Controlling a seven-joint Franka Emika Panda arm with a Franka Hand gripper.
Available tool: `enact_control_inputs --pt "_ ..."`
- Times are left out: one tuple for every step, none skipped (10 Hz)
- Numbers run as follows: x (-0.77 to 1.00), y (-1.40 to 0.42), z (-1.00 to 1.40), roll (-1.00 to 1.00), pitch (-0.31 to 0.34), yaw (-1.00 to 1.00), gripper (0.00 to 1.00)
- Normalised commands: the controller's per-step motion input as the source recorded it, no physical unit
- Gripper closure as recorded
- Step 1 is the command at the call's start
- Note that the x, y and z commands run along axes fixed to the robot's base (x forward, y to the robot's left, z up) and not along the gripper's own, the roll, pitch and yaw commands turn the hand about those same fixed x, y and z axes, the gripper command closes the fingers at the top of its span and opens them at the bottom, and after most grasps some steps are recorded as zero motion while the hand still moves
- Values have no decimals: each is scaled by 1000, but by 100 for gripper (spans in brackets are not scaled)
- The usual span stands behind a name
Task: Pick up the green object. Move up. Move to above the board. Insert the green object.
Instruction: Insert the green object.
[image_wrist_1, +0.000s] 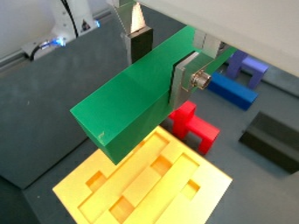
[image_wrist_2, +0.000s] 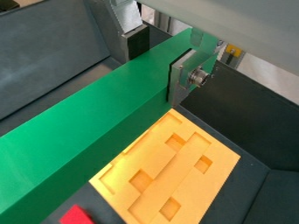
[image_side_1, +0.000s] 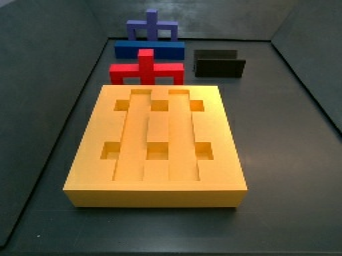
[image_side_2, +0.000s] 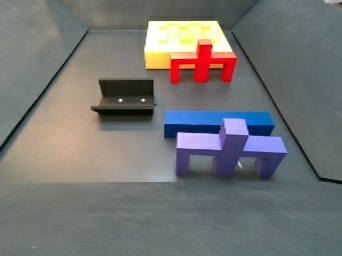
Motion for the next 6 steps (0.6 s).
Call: enact_control_inputs --pt "-46 -363 -597 -214 -47 26 100" --pt "-86 -369 -626 -197 -59 17 100" --pt "-171 -363 -694 -166 -57 20 100" --pt "-271 -334 -766 -70 -86 11 100" --pt "-257 -306 -826 -61 -76 9 100" --pt "-197 -206 -780 -101 -76 74 100"
